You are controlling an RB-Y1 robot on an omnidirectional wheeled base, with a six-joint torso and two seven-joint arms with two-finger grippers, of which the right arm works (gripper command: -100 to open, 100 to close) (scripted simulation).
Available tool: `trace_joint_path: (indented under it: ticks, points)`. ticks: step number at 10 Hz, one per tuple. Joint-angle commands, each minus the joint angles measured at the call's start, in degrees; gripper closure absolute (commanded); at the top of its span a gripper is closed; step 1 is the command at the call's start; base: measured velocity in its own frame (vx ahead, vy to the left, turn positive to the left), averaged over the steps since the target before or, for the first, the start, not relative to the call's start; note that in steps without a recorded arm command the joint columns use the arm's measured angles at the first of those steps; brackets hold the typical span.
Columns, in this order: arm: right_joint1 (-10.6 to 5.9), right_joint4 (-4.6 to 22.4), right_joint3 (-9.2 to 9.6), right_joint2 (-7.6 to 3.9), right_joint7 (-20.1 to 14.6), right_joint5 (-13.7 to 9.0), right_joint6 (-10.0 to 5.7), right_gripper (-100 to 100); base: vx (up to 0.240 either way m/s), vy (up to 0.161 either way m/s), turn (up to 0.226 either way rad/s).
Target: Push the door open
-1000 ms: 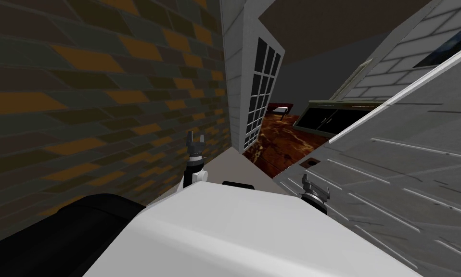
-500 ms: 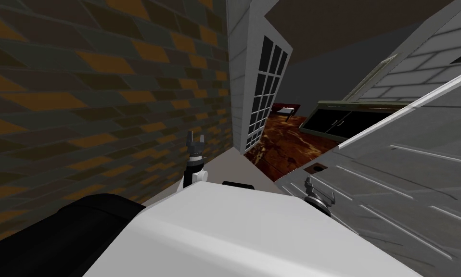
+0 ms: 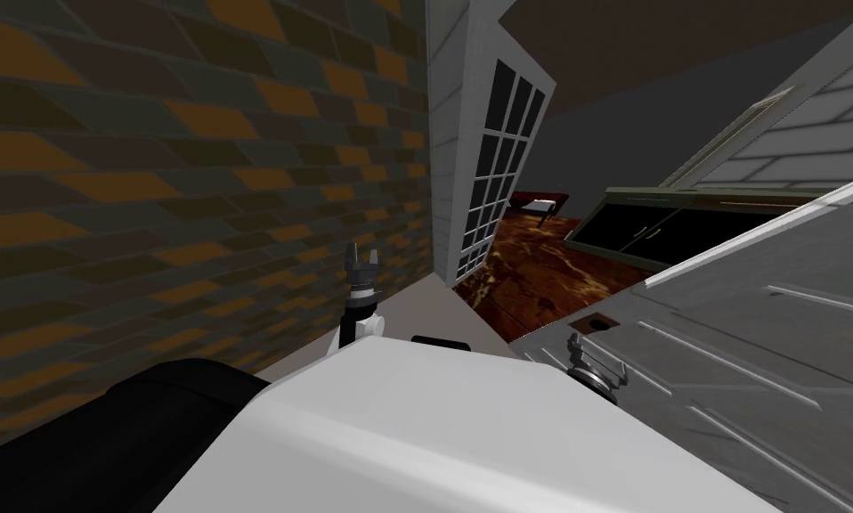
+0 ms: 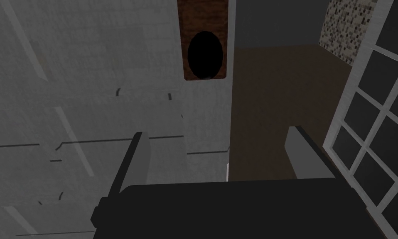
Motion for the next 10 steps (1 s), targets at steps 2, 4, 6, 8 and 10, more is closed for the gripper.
trace_joint_path:
  ticks: [2, 4, 6, 8, 10]
  points:
    - [-0.19, 0.2, -0.13, 0.09, 0.2, -0.1, -0.1, -100, 0.097, -0.144, 0.029]
    - [-0.34, 0.4, -0.26, 0.22, 0.5, -0.3, -0.17, -100, 0.135, -0.154, 0.022]
    - [-0.49, 0.6, -0.39, 0.35, 0.7, -0.4, -0.23, -100, 0.122, -0.159, 0.02]
    - [-0.63, 0.7, -0.5, 0.46, 0.9, -0.5, -0.29, -100, 0.104, -0.139, 0.02]
    - [-0.58, 0.7, -0.47, 0.43, 0.8, -0.5, -0.27, 100, 0.019, -0.024, 0.001]
